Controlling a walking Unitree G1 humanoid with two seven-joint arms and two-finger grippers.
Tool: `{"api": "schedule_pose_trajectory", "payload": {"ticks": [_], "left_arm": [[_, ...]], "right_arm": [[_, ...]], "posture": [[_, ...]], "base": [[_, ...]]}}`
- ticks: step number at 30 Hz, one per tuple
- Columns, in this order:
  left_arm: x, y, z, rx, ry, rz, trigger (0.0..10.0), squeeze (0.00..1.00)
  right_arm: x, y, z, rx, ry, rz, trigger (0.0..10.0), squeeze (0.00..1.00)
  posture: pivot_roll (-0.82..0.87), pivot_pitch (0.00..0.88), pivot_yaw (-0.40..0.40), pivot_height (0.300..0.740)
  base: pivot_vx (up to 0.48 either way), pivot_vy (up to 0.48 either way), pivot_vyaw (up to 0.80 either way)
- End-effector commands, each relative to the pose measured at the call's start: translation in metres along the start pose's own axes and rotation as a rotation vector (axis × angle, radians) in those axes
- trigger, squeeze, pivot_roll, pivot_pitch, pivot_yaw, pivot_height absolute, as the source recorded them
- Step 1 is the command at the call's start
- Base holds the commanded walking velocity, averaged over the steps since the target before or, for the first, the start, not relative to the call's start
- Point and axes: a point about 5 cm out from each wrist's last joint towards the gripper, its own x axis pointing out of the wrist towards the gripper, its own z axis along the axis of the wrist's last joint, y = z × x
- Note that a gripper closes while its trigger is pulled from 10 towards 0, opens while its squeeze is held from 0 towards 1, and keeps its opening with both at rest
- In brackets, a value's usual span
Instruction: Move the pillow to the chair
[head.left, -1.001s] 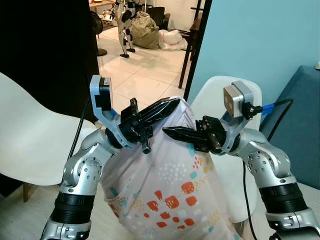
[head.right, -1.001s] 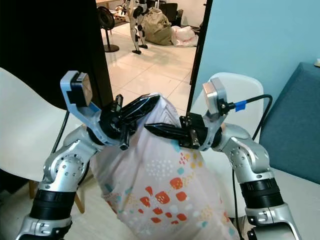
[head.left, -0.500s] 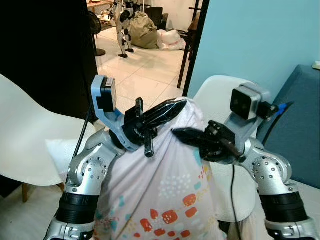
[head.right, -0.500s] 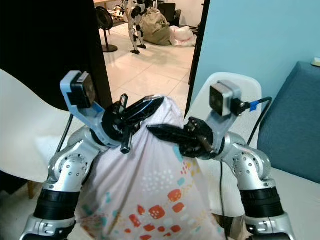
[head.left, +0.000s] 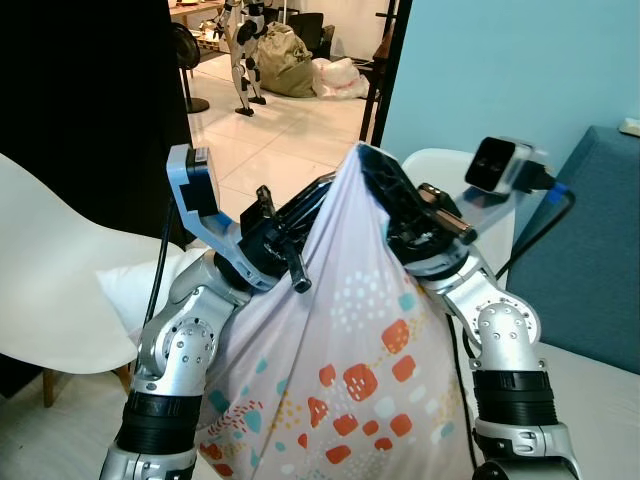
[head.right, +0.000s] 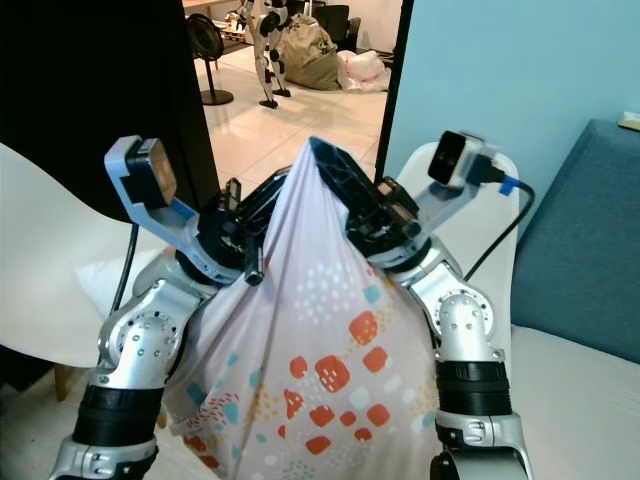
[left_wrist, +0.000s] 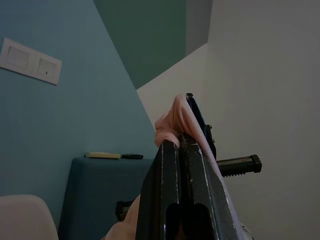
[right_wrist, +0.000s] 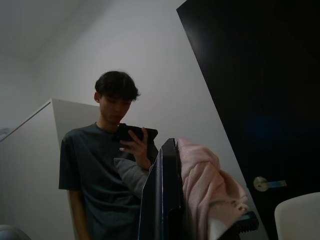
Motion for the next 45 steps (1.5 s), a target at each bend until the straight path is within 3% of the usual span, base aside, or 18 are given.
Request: {"api": "schedule_pose_trajectory", "payload": {"ticks": [1,7,10,11,12,13,21,27,31,32,33,34,41,42,45], "left_arm": [[0.001,-0.007,-0.009,-0.032,0.029,-0.048,0.0,0.0],[0.0,-0.005,-0.003,-0.011,0.019,-0.031,0.0,0.0],[-0.003,0.008,0.022,0.082,-0.031,0.049,0.0,0.0],[-0.003,0.011,0.028,0.092,-0.046,0.073,2.6,0.0],[-0.003,0.011,0.028,0.092,-0.046,0.073,2.6,0.0],[-0.004,0.015,0.033,0.096,-0.056,0.105,10.0,1.0],[-0.016,0.019,0.042,0.113,-0.044,0.162,10.0,1.0],[-0.029,0.013,0.046,0.125,0.029,0.115,10.0,1.0],[-0.065,0.011,0.043,0.181,0.271,0.116,10.0,1.0],[-0.065,0.011,0.043,0.181,0.271,0.116,10.0,1.0],[-0.072,0.013,0.041,0.211,0.333,0.136,10.0,0.58],[-0.08,0.014,0.04,0.24,0.393,0.156,10.0,0.0],[-0.104,0.018,0.04,0.313,0.559,0.219,10.0,0.0],[-0.112,0.026,0.043,0.389,0.625,0.268,10.0,0.0],[-0.112,0.032,0.053,0.442,0.62,0.289,10.0,0.0]], "right_arm": [[0.002,0.0,0.025,-0.101,-0.11,-0.022,0.0,0.0],[-0.002,-0.002,0.022,-0.116,-0.067,-0.05,0.0,0.0],[-0.015,0.002,0.013,-0.108,0.031,-0.053,0.0,0.0],[-0.017,0.003,0.011,-0.102,0.04,-0.054,0.0,0.0],[-0.017,0.003,0.011,-0.102,0.04,-0.054,0.0,0.0],[-0.018,0.005,0.009,-0.099,0.048,-0.054,0.0,0.0],[-0.023,0.011,0.009,-0.103,0.046,-0.043,0.0,0.0],[-0.023,0.016,0.018,-0.124,0.028,-0.012,0.0,0.0],[-0.019,0.036,0.039,-0.146,0.017,0.127,0.0,0.0],[-0.019,0.036,0.039,-0.146,0.017,0.127,0.0,0.0],[-0.018,0.041,0.043,-0.148,0.021,0.154,0.0,0.0],[-0.017,0.045,0.046,-0.153,0.025,0.179,0.0,0.0],[-0.018,0.061,0.059,-0.152,0.08,0.266,0.0,0.0],[-0.018,0.065,0.059,-0.136,0.11,0.284,0.0,0.0],[-0.021,0.067,0.057,-0.107,0.146,0.292,0.0,0.0]], "posture": [[0.0,0.0,-0.044,0.74],[0.01,0.0,-0.052,0.74],[0.02,0.0,-0.054,0.74],[0.02,0.0,-0.053,0.74],[0.02,0.0,-0.053,0.74],[0.02,0.0,-0.053,0.74],[0.03,0.0,-0.044,0.74],[0.03,0.0,-0.044,0.74],[0.03,0.0,-0.043,0.74],[0.03,0.0,-0.043,0.74],[0.03,0.0,-0.044,0.74],[0.03,0.0,-0.043,0.74],[0.03,0.0,-0.044,0.74],[0.03,0.0,-0.047,0.74],[0.03,0.0,-0.047,0.74]], "base": [[0.0,0.0,0.0],[0.0,0.0,0.0],[0.0,0.0,0.0],[0.0,0.0,0.0],[0.0,0.0,0.0],[0.0,0.0,0.0],[0.0,0.0,0.0],[0.0,0.0,0.0],[0.0,0.0,0.0],[0.0,0.0,0.0],[0.0,0.0,0.0],[0.0,0.0,0.0],[0.0,0.0,0.0],[0.0,0.0,0.0],[0.0,0.0,0.0]]}}
